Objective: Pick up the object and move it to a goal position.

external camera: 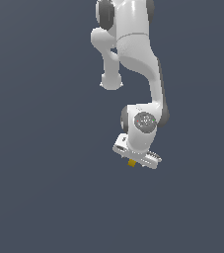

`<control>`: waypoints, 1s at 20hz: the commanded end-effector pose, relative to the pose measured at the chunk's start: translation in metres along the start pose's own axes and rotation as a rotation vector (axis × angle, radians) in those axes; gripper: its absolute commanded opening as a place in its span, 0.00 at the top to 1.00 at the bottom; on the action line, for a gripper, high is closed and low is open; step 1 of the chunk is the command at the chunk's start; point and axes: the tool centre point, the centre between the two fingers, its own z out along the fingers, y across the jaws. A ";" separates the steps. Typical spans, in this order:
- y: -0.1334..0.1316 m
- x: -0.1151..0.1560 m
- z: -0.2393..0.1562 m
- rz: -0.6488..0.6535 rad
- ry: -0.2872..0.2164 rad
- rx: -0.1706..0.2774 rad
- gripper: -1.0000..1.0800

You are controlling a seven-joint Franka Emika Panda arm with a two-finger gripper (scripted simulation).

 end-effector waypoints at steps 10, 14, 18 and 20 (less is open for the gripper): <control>-0.001 0.001 0.006 0.000 0.001 0.001 1.00; -0.001 0.001 0.006 0.000 0.001 0.001 1.00; 0.001 0.002 0.004 0.000 0.001 0.001 1.00; 0.004 0.004 0.000 0.000 0.001 0.001 1.00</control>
